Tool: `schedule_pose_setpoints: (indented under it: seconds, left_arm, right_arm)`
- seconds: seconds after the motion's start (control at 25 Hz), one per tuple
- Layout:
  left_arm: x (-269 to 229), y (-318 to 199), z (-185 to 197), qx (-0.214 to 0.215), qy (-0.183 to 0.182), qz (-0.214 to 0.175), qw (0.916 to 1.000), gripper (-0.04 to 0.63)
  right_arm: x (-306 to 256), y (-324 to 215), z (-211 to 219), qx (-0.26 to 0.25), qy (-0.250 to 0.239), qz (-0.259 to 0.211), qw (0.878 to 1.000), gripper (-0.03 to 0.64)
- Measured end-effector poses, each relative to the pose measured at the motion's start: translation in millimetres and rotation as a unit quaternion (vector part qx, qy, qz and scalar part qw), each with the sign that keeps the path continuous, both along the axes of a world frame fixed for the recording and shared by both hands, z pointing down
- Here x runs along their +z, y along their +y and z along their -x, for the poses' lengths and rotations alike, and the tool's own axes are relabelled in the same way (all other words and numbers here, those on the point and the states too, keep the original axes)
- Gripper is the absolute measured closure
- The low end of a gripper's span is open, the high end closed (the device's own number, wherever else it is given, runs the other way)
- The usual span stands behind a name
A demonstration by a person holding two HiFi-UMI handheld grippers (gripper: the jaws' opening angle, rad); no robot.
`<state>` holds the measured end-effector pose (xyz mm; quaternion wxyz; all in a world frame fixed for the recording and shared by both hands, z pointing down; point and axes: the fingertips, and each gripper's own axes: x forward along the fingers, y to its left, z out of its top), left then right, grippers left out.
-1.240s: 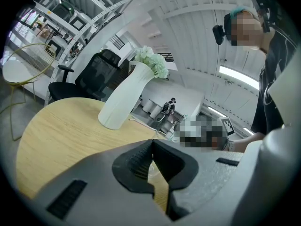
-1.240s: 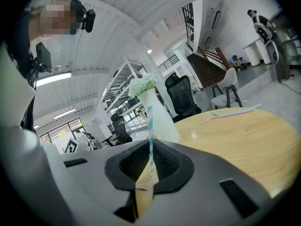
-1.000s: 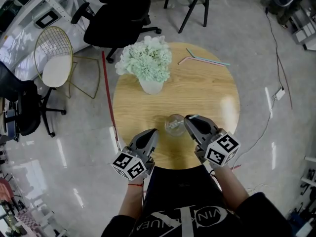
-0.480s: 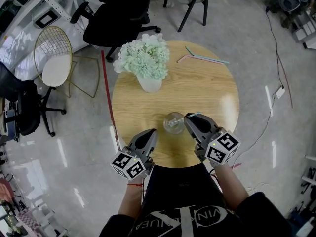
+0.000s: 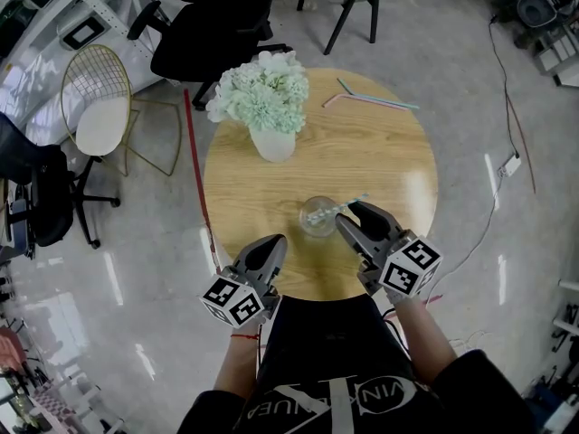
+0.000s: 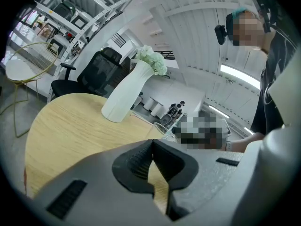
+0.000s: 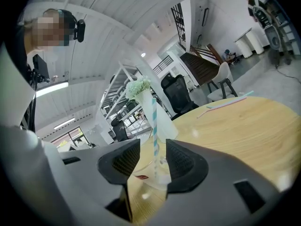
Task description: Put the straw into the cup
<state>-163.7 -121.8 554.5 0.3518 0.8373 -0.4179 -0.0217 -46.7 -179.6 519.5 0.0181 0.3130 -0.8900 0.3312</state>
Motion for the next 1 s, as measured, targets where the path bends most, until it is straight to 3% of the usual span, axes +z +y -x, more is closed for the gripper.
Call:
schedule_pose_setpoints:
  seconds: [0.24, 0.72, 1.0]
  left_arm:
    - [-3.3, 11.6, -2.1, 0.005, 0.003, -0.005, 1.0000, 0.588]
    - [-26.8, 32.3, -9.8, 0.020, 0.007, -0.037, 0.9991, 0.588]
    - [-32.5, 53.5, -20.8, 0.042, 0.000, -0.051, 0.9978, 0.588]
  right_arm:
    - [2.6, 15.1, -2.5, 0.000, 0.033, -0.009, 0.999, 0.413]
    - [-19.0, 57.2, -4.8, -0.006, 0.059, -0.047, 0.997, 0.414]
    - [-29.9, 91.2, -10.9, 0.004, 0.062, -0.058, 0.996, 0.607]
